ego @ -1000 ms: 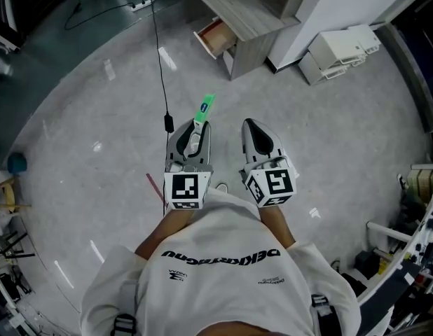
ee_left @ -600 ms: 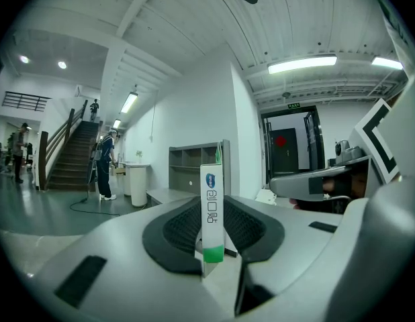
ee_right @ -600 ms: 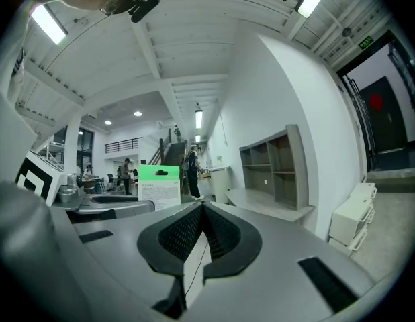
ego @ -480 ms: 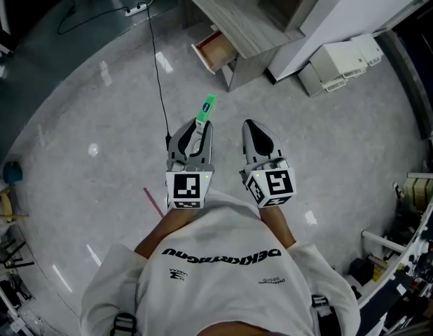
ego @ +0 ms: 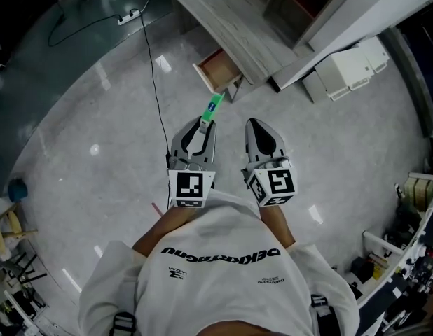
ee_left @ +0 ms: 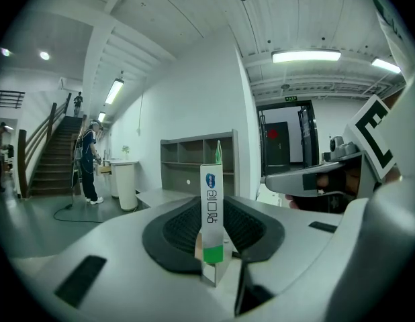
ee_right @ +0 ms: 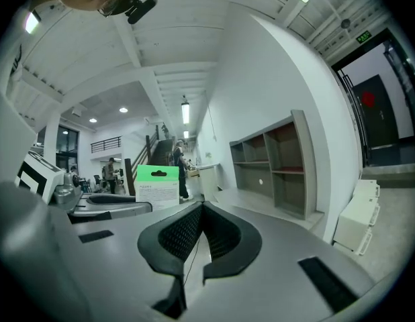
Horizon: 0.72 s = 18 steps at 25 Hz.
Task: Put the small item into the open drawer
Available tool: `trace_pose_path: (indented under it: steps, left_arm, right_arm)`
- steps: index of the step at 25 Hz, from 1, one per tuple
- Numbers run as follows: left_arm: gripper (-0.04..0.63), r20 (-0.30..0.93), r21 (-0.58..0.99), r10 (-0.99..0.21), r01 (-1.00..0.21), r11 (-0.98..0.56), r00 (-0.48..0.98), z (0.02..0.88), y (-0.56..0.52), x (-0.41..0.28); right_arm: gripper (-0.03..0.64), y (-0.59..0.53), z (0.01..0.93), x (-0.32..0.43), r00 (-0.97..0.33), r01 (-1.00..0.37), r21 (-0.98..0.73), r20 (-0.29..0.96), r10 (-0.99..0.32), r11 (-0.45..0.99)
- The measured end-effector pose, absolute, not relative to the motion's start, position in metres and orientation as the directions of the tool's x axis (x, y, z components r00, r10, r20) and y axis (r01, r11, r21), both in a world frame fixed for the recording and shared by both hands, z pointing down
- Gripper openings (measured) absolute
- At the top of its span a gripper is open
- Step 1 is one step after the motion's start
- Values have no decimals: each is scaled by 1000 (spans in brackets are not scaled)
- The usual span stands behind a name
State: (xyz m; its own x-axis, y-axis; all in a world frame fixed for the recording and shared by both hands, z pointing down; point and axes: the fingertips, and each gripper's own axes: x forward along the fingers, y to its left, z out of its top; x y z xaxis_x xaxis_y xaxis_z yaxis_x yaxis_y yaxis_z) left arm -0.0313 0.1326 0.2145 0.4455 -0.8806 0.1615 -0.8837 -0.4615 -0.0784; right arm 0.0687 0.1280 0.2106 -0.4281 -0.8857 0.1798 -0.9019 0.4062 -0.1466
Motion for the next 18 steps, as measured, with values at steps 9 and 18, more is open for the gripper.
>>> trace_pose_path:
  steps: [9,18]
  left_arm:
    - [104,188,-82,-842,-846,-527,506,222,48,-45]
    - [104,265,-55,-805,-825,-563,531,261,2,-43]
  right_arm:
    - [28,46,217,48,-396,-917,-148,211,-894,371]
    - [29,1,248,45,-395,-918,-161,267,-879,364]
